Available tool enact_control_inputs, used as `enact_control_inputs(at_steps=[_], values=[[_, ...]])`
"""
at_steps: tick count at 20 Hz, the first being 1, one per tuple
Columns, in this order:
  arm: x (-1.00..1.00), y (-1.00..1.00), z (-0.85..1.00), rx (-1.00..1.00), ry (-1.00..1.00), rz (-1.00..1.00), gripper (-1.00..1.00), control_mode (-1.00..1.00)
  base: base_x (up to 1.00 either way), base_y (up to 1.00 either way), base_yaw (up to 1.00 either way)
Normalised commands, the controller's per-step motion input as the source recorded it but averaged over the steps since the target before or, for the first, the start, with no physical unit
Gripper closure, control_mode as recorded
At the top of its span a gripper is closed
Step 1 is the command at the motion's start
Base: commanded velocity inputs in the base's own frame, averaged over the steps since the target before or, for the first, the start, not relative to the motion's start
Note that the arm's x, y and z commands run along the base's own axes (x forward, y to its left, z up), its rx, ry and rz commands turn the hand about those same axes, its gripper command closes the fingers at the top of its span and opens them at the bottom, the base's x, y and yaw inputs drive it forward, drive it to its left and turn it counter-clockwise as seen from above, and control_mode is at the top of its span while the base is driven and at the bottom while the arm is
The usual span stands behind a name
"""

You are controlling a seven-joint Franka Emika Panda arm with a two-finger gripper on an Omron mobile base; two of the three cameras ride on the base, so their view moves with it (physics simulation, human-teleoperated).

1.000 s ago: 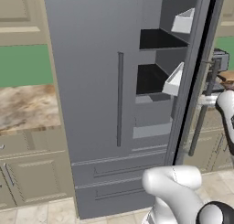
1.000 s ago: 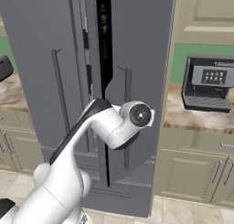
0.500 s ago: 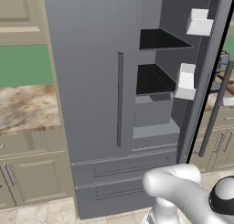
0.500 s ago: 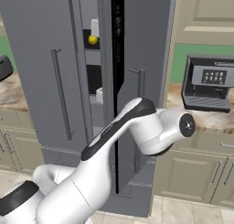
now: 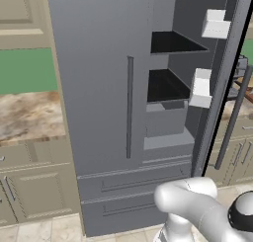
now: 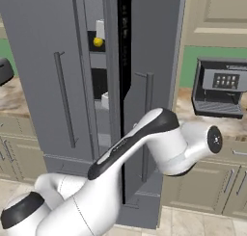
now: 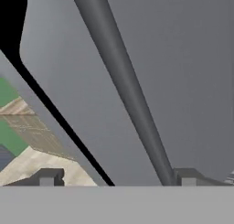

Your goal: Retrieve a lemon from the fridge and place it on the cutting board with the fish.

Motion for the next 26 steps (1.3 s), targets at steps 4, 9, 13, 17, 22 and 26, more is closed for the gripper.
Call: enact_control_inputs(at_steps=[4,9,13,17,22,26], values=[[-0.95,0.24,0.12,-0.15,0.00,-0.11,-1.00,-1.00,0.00,0.00,0.00],[-0.52,0.64,0.26,-0.44,0.02,-0.11,-1.00,-1.00,0.00,0.00,0.00],[-0.06,0.65,0.10,-0.50,0.12,-0.22,-1.00,-1.00,0.00,0.00,0.00],[-0.12,0.27,-0.25,-0.42,0.26,-0.48,-1.00,-1.00,0.00,0.00,0.00],[-0.04,0.25,0.00,-0.44,0.24,-0.49,-1.00,-1.00,0.00,0.00,0.00],[0.40,0.86,0.02,-0.29,0.24,-0.16,-1.00,-1.00,0.00,0.00,0.00]])
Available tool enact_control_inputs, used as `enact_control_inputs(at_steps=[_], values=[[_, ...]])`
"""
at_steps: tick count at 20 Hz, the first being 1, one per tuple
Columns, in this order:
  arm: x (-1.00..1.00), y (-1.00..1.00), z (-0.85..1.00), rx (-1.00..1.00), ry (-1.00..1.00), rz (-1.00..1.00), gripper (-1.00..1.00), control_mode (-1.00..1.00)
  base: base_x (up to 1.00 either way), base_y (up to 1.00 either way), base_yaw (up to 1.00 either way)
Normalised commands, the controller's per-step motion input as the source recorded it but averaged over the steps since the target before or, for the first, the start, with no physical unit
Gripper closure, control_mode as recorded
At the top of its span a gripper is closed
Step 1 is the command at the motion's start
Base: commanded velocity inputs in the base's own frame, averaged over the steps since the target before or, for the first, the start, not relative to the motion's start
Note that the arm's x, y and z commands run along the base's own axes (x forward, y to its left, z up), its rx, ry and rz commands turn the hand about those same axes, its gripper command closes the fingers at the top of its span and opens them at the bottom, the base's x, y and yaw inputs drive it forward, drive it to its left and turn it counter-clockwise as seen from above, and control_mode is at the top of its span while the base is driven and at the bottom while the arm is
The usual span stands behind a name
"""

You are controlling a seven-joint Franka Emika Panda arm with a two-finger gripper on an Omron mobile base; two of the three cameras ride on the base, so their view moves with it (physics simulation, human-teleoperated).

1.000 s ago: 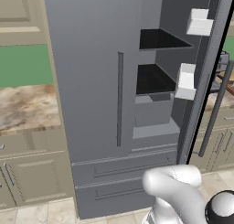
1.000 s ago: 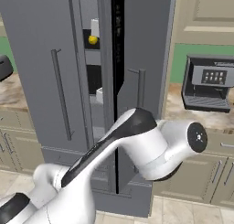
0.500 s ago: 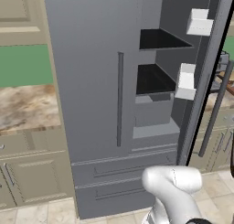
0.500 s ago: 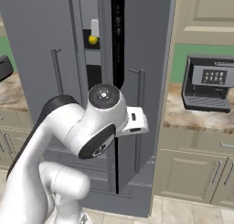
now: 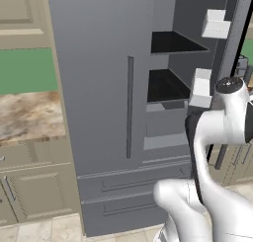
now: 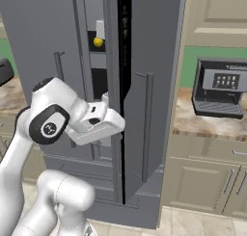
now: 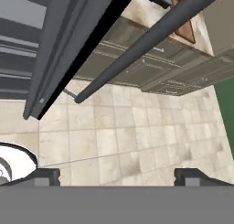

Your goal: Retrieve a lemon from the fridge and place it on the cutting board with the fish.

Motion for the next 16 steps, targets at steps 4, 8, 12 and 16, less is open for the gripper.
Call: enact_control_inputs(at_steps=[4,8,12,16], values=[[0.13,0.79,-0.05,-0.23,0.09,0.00,-1.00,-1.00,0.00,0.00,0.00],[0.27,0.81,-0.29,-0.27,0.10,0.00,-1.00,-1.00,0.00,0.00,0.00],[0.31,0.68,-0.54,-0.21,0.12,0.00,-1.00,-1.00,0.00,0.00,0.00],[0.47,0.06,-0.61,-0.04,0.09,0.02,-1.00,-1.00,0.00,0.00,0.00]])
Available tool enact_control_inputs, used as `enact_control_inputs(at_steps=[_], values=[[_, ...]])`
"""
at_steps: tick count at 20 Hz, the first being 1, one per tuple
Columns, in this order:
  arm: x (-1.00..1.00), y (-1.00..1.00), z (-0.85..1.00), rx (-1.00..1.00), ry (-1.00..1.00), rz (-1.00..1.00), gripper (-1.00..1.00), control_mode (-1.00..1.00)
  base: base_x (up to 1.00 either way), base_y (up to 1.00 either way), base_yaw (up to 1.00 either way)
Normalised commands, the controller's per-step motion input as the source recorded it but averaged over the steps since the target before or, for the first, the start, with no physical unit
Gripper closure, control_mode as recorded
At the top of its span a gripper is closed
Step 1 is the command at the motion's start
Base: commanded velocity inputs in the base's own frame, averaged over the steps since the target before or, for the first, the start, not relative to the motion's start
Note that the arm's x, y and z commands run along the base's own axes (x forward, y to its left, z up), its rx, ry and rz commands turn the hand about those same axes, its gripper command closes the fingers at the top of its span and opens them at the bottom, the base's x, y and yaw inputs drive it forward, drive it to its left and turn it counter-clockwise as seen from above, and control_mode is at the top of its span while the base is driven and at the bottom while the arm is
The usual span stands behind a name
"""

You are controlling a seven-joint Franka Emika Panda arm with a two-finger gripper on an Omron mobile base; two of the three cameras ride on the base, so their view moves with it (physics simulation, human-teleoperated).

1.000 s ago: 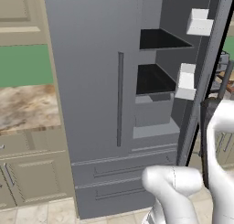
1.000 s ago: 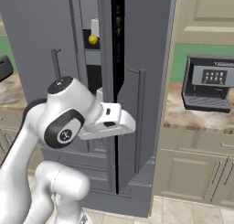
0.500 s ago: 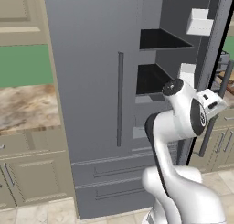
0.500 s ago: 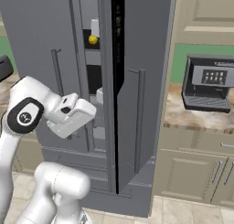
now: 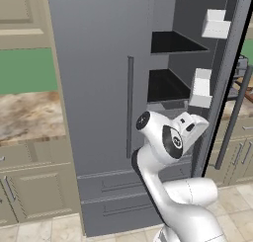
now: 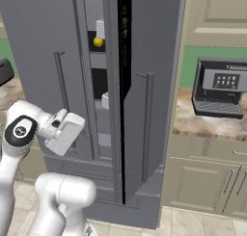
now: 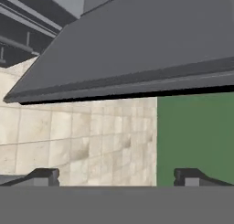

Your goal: Retrieve a lemon from the fridge and place it on the cutting board with the fish.

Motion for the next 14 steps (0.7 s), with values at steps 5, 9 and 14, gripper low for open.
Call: enact_control_inputs(at_steps=[5,9,14], values=[[0.75,0.00,-0.52,0.00,0.03,0.03,-1.00,-1.00,0.00,0.00,0.00],[0.71,0.00,-0.45,0.00,0.00,0.04,-1.00,-1.00,0.00,0.00,0.00],[0.52,-0.26,-0.32,0.00,0.00,0.02,-1.00,-1.00,0.00,0.00,0.00]])
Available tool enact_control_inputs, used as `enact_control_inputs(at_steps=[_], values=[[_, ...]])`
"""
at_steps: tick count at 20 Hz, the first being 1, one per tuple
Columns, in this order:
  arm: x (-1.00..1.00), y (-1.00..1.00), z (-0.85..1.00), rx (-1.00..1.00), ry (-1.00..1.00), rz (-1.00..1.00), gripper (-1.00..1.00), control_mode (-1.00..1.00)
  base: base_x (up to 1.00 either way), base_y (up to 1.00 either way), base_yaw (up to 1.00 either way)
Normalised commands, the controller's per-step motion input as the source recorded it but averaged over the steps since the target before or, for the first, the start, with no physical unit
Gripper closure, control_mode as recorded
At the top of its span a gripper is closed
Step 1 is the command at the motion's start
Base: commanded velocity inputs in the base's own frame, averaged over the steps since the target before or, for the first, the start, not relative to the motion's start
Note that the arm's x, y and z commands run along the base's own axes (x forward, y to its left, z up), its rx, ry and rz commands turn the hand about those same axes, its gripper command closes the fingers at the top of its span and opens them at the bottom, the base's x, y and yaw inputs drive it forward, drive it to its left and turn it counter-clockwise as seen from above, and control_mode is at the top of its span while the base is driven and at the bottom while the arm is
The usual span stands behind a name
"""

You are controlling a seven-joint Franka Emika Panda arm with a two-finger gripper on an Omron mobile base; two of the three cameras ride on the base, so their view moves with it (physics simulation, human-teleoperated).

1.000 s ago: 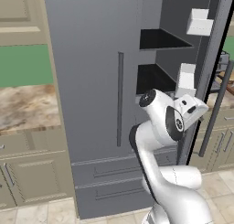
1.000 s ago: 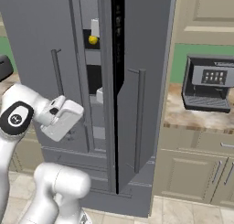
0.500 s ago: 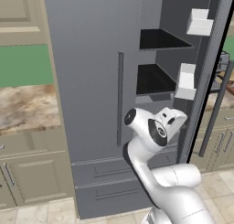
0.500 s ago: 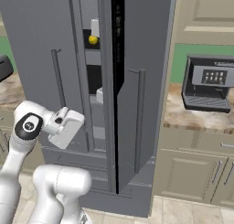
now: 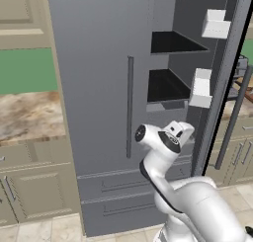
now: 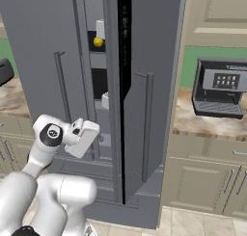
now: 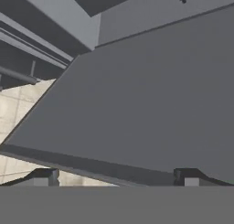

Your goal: Retrieve a lemon from the fridge and place it on the cutting board with the fish.

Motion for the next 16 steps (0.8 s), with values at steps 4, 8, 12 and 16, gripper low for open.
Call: enact_control_inputs(at_steps=[4,8,12,16], values=[[0.23,-0.32,-0.04,0.00,0.00,0.08,-1.00,-1.00,0.00,0.00,0.00],[0.00,-0.51,-0.03,0.00,0.00,0.00,-1.00,-1.00,0.00,0.00,0.00],[0.00,-0.49,-0.01,0.00,0.02,0.00,-1.00,-1.00,0.00,0.00,0.00],[0.00,-0.55,-0.01,0.00,0.06,0.00,-1.00,-1.00,0.00,0.00,0.00]])
